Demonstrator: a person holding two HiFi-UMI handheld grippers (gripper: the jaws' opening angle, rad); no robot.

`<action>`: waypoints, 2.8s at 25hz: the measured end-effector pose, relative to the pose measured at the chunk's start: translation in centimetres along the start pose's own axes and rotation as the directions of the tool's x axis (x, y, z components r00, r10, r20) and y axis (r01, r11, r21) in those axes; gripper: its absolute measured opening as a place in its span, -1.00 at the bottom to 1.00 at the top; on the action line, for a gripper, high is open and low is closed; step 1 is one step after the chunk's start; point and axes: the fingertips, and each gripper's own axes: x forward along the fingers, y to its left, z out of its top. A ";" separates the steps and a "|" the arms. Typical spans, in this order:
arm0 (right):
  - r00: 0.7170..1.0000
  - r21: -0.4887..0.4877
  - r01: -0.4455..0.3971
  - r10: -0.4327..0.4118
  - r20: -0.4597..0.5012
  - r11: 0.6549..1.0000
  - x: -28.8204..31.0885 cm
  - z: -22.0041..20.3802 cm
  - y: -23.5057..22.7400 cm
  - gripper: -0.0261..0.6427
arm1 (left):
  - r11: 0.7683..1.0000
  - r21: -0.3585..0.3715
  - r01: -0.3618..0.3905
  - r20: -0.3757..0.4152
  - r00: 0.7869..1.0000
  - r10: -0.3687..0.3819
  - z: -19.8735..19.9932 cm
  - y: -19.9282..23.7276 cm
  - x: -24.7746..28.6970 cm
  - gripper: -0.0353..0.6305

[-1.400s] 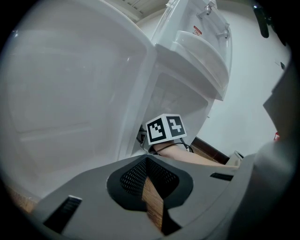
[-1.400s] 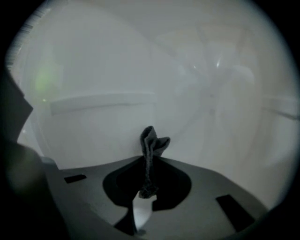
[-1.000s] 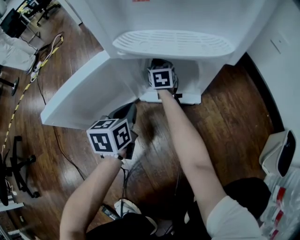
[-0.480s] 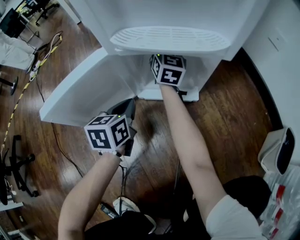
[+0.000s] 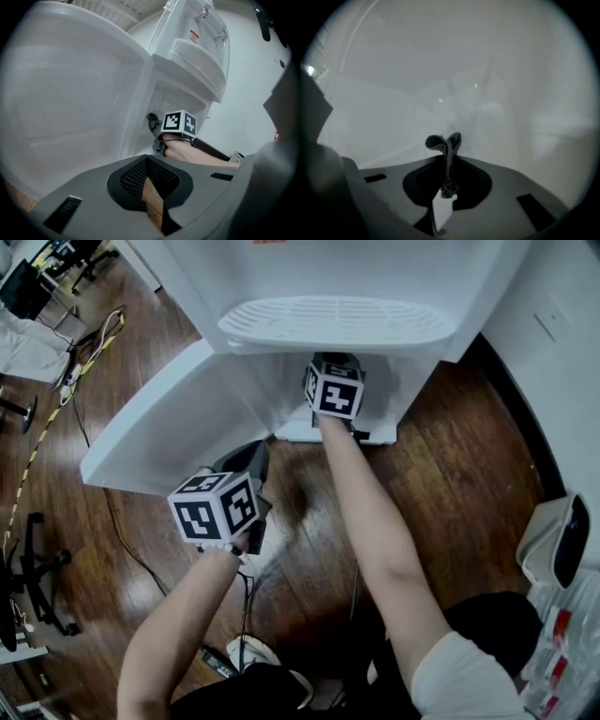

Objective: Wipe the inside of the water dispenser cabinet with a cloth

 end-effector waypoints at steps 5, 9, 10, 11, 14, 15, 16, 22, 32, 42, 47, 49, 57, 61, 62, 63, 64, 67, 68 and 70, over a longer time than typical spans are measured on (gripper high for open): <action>0.973 0.018 0.050 -0.044 -0.226 0.999 0.8 -6.4 -2.0 -0.81 | 1.000 0.003 0.000 -0.003 1.000 0.000 -0.1 0.0 -0.1 -0.93; 0.959 0.007 0.059 -0.054 -0.277 0.998 0.9 -8.1 -2.5 -0.81 | 1.000 0.002 -0.002 -0.006 1.000 0.002 -0.2 0.1 -0.2 -0.93; 0.958 0.007 0.061 -0.056 -0.280 0.998 0.9 -8.1 -2.5 -0.81 | 1.000 0.002 -0.002 -0.005 1.000 0.002 -0.2 0.1 -0.3 -0.93; 0.960 0.009 0.066 -0.061 -0.275 0.998 0.8 -8.0 -2.6 -0.81 | 1.000 0.003 -0.003 -0.004 1.000 0.003 -0.1 0.1 -0.3 -0.93; 0.974 0.030 0.083 -0.075 -0.216 0.996 0.4 -6.6 -3.1 -0.81 | 1.000 0.005 -0.002 0.000 1.000 0.002 0.0 -0.1 -0.5 -0.93; 0.978 0.034 0.088 -0.080 -0.191 0.996 0.2 -5.9 -3.2 -0.81 | 1.000 0.005 -0.002 0.001 1.000 0.002 0.1 -0.1 -0.5 -0.93; 0.982 0.035 0.092 -0.085 -0.166 0.995 0.1 -5.1 -3.4 -0.81 | 1.000 0.006 -0.002 0.002 1.000 0.002 0.1 -0.1 -0.6 -0.93; 0.993 0.072 0.118 -0.117 -0.013 0.990 -1.2 0.1 -4.3 -0.81 | 1.000 0.014 0.001 -0.001 1.000 -0.001 0.0 -0.2 -0.7 -0.93; 0.985 0.091 0.102 -0.113 0.131 0.991 -2.3 4.7 -4.2 -0.80 | 1.000 0.016 -0.001 -0.001 1.000 0.001 0.0 -0.3 -0.6 -0.93; 0.975 0.218 0.196 -0.168 -0.144 0.956 -1.4 -3.9 -7.3 -0.80 | 1.000 0.019 -0.006 0.000 1.000 0.006 0.0 -0.3 -0.8 -0.93; 0.960 0.373 0.249 -0.178 -0.214 0.894 -1.6 -6.5 -9.0 -0.80 | 1.000 0.021 -0.004 -0.001 1.000 0.004 -0.1 -0.4 -0.9 -0.93; 0.958 0.382 0.261 -0.189 -0.216 0.887 -1.7 -6.6 -9.4 -0.80 | 1.000 0.022 -0.005 -0.002 1.000 0.005 -0.1 -0.4 -0.9 -0.93; 0.972 0.496 0.236 -0.206 -0.115 0.836 -1.9 -4.4 -9.4 -0.79 | 1.000 0.022 -0.002 -0.007 1.000 0.002 -0.4 -0.4 -0.9 -0.93; 0.975 0.604 0.187 -0.221 -0.018 0.774 -2.4 -2.1 -9.4 -0.79 | 1.000 0.018 -0.009 -0.008 1.000 0.009 -0.5 0.1 -1.2 -0.93; 0.973 0.592 0.178 -0.231 0.014 0.786 -2.7 -1.2 -9.2 -0.79 | 1.000 0.017 -0.011 -0.008 1.000 0.011 -0.5 0.3 -1.3 -0.93; 0.970 0.575 0.168 -0.239 0.050 0.801 -3.0 -0.1 -9.0 -0.79 | 1.000 0.016 -0.013 -0.008 1.000 0.013 -0.6 0.4 -1.4 -0.93; 0.966 0.564 0.156 -0.244 0.084 0.811 -3.3 1.1 -8.7 -0.79 | 1.000 0.015 -0.014 -0.009 1.000 0.015 -0.6 0.5 -1.4 -0.93; 0.955 0.593 0.096 -0.243 0.172 0.800 -4.1 4.3 -7.9 -0.79 | 1.000 0.012 -0.016 -0.012 1.000 0.016 -0.8 0.7 -1.5 -0.93; 0.951 0.610 0.071 -0.237 0.196 0.789 -4.4 5.2 -7.6 -0.79 | 1.000 0.012 -0.015 -0.013 1.000 0.016 -0.9 0.8 -1.5 -0.93; 0.943 0.624 0.039 -0.235 0.234 0.780 -4.8 6.6 -7.3 -0.79 | 1.000 0.010 -0.014 -0.014 1.000 0.015 -0.9 0.8 -1.4 -0.93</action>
